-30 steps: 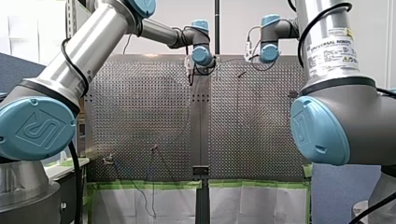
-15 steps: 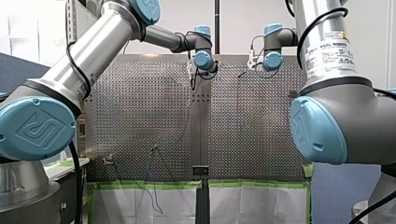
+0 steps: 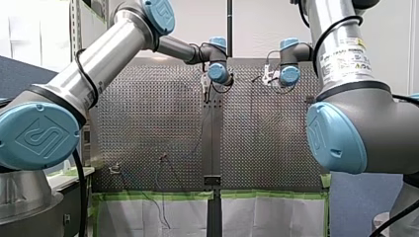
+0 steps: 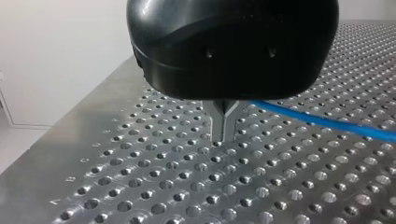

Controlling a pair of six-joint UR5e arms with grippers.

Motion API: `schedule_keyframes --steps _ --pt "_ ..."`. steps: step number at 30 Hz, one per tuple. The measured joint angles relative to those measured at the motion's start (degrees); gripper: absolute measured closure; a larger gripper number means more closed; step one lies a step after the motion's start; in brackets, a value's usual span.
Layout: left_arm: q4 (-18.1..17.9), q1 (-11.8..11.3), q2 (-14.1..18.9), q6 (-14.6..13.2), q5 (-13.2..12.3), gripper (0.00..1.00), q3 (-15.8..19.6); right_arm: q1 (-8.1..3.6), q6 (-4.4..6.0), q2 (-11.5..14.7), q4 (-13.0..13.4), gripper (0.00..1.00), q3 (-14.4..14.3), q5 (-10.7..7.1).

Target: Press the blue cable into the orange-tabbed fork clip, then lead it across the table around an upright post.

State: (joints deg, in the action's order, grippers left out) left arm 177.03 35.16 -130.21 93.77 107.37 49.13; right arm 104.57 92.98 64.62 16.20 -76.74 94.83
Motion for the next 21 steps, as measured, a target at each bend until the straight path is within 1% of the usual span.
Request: schedule_keyframes --steps 5,13,21 --pt "-0.1 0.0 -0.5 0.1 0.2 1.0 0.0 0.17 -0.02 -1.3 0.0 1.0 0.0 -0.17" --pt "-0.2 0.0 -0.6 0.1 0.5 1.0 0.4 0.29 0.0 -2.0 0.2 1.0 -0.8 -0.14" --pt "-1.3 -0.3 -0.6 0.3 0.4 1.0 2.9 0.52 0.02 -3.2 0.4 1.0 -1.3 -0.36"
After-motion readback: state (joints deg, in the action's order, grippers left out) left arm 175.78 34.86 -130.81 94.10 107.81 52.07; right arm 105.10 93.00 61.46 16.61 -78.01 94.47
